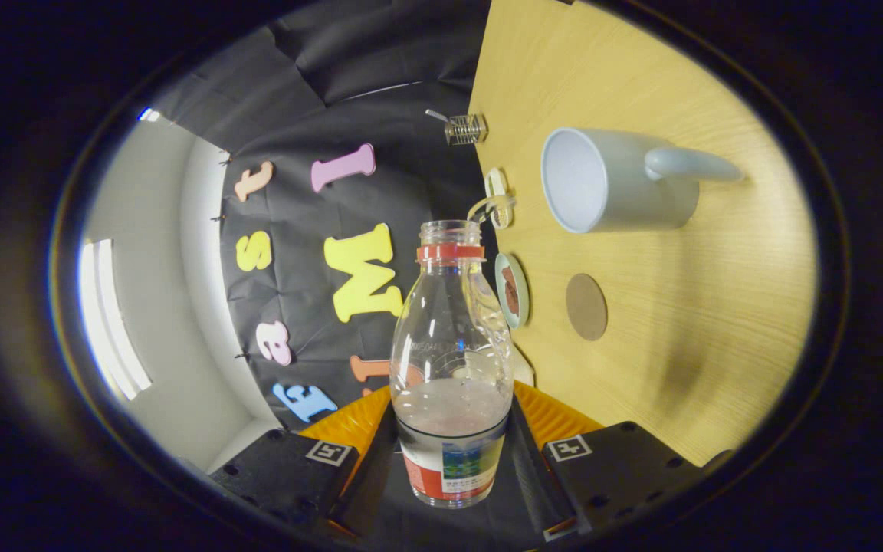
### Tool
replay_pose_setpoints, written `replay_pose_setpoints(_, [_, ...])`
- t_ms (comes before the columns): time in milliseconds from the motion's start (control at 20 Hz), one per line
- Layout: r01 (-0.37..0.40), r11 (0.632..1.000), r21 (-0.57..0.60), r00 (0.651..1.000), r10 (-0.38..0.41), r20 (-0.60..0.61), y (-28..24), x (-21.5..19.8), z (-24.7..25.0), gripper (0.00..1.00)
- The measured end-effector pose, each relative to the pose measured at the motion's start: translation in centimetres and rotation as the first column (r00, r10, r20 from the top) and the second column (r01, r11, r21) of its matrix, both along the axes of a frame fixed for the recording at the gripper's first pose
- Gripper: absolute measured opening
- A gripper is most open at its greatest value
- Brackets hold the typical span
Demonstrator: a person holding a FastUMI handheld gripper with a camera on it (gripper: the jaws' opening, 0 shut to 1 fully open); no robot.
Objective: Take the bottle from table, then pour the juice into the cup, finally place the bottle on the coaster
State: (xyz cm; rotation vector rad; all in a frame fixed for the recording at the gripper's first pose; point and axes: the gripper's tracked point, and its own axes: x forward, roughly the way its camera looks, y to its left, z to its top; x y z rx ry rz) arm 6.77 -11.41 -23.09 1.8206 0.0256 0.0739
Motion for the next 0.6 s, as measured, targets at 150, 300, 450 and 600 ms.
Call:
replay_pose_setpoints(150, [0.001,1.000,0.025,1.000,-0.001,0.005,-0.31,-0.07,-0.05,0.78])
replay_pose_setpoints(300, [-0.002,1.000,0.028,1.000,0.001,0.003,-0.34,-0.05,-0.12,0.78])
replay_pose_setpoints(450, [-0.002,0.999,0.038,1.000,0.002,0.001,-0.55,-0.09,-0.05,0.77])
replay_pose_setpoints(600, [-0.007,0.999,0.054,1.000,0.007,0.002,-0.55,0.03,0.06,0.78])
